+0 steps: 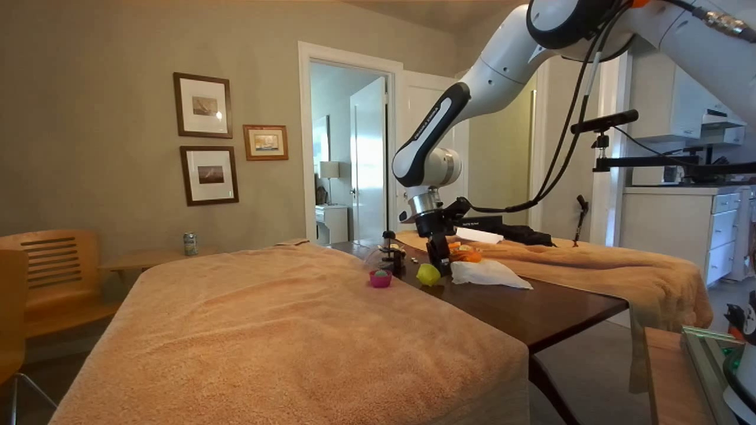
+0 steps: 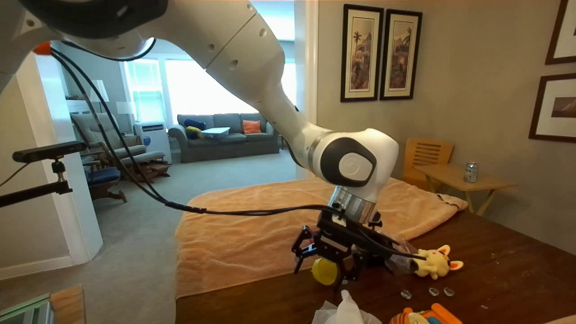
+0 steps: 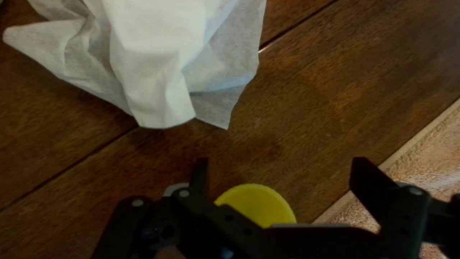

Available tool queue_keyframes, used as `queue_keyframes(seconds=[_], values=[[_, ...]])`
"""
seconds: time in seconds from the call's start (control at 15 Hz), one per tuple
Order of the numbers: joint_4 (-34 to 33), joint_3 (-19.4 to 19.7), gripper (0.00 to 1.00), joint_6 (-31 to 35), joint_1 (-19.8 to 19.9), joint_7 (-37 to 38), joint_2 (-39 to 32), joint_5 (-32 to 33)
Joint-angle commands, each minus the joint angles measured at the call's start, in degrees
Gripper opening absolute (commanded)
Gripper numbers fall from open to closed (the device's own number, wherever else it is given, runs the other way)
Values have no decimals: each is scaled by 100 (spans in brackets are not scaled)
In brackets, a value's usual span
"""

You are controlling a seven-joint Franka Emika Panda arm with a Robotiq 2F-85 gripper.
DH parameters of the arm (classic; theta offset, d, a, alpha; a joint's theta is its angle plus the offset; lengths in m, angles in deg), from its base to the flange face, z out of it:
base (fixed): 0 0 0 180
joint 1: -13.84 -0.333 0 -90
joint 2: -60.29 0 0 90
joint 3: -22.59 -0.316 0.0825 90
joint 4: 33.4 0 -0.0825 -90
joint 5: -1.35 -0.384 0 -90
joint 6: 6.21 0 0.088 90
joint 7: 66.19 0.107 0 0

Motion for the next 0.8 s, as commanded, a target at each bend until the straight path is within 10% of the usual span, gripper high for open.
queue_keyframes(seconds=[0.0, 0.73], values=[[46, 7, 100, 17, 18, -28, 196, 213], [107, -67, 100, 57, -469, -1123, 997, 1944]])
